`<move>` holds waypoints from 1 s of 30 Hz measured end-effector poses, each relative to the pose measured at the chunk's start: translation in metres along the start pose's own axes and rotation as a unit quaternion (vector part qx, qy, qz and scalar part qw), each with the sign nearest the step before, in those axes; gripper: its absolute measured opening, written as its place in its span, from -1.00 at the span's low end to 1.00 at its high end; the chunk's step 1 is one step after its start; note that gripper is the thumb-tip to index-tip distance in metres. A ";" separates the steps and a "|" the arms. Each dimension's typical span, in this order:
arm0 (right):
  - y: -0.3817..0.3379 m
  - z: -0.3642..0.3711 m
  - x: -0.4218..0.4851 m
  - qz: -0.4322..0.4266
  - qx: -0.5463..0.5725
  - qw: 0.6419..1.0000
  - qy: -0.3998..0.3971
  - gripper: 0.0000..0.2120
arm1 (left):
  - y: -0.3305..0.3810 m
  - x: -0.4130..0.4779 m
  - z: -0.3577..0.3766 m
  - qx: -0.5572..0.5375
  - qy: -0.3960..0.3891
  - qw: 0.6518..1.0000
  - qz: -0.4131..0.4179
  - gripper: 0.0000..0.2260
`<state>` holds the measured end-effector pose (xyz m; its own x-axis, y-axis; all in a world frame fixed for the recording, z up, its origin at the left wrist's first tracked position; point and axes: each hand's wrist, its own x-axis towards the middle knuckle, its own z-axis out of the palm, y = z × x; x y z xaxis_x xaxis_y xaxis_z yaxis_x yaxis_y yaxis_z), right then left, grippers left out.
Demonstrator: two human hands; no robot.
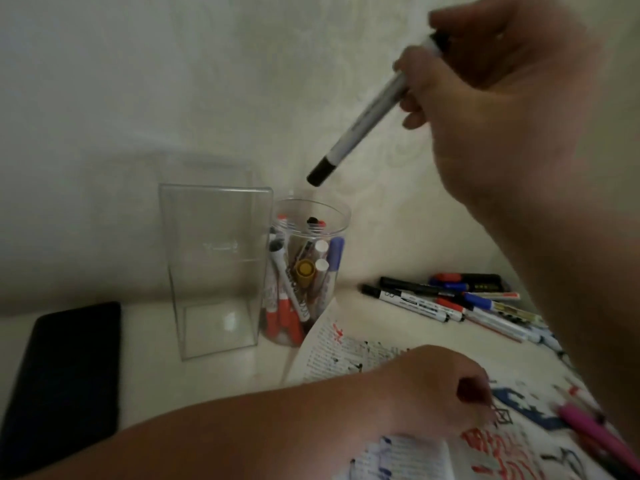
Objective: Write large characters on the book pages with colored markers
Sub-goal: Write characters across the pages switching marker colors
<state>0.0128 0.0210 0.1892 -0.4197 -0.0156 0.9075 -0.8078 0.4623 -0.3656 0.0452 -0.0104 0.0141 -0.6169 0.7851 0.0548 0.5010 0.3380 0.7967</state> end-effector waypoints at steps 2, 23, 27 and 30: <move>-0.015 0.015 0.008 0.013 -0.009 0.996 -0.087 -0.86 | -0.002 0.000 0.001 0.008 0.020 1.000 0.014 -0.86; 0.118 -0.038 -0.108 0.263 -0.413 0.723 -0.488 -0.78 | -0.010 0.007 0.009 0.012 0.032 0.999 0.033 -0.86; 0.125 -0.041 -0.116 0.273 -0.407 0.713 -0.502 -0.64 | -0.009 0.006 0.010 0.007 0.038 0.999 0.033 -0.86; 0.122 -0.051 -0.118 0.264 -0.369 0.752 -0.478 -0.71 | -0.008 0.005 0.010 0.008 0.042 0.998 0.037 -0.86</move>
<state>-0.0157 0.1244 0.0482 -0.9921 -0.1242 -0.0169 -0.1223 0.9886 -0.0877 0.0437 -0.0045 0.0019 -0.6266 0.7618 0.1645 0.5561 0.2891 0.7793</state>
